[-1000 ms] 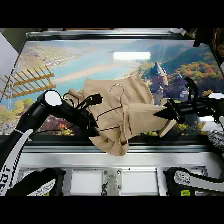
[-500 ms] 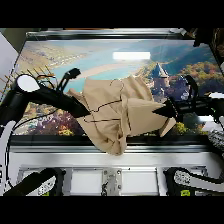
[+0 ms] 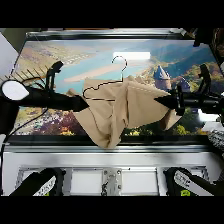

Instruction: Fold the clothes and pants, and hang the long-sleeved shirts on hangers.

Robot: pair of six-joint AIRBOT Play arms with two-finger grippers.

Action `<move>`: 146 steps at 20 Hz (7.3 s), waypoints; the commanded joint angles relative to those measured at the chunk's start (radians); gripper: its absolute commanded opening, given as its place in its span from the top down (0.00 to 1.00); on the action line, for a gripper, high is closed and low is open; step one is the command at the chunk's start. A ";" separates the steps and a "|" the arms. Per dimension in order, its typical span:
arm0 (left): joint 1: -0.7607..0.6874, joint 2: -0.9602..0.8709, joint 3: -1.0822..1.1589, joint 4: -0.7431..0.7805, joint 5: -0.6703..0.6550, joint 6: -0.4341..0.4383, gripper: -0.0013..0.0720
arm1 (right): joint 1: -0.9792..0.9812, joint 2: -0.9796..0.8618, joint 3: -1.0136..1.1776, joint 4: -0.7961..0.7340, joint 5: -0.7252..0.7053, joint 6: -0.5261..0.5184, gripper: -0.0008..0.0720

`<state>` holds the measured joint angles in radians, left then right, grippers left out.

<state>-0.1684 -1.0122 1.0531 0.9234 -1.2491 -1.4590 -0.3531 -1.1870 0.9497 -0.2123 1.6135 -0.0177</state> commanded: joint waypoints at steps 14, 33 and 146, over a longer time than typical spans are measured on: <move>-0.262 -0.132 -0.054 -0.102 0.175 -0.344 0.36 | 0.000 0.039 0.001 0.011 -0.019 0.002 0.97; -0.435 -0.148 -0.093 -0.109 0.207 -0.371 0.97 | 0.000 0.039 0.001 0.011 -0.020 0.003 0.97; -0.214 -0.179 0.925 0.288 -0.243 -0.154 0.23 | 0.537 0.156 -0.267 0.472 -0.499 0.017 0.97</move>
<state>-0.4248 -1.2320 1.9774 1.2076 -1.5135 -1.6096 0.1841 -1.0317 0.6827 0.2554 1.1137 -0.0006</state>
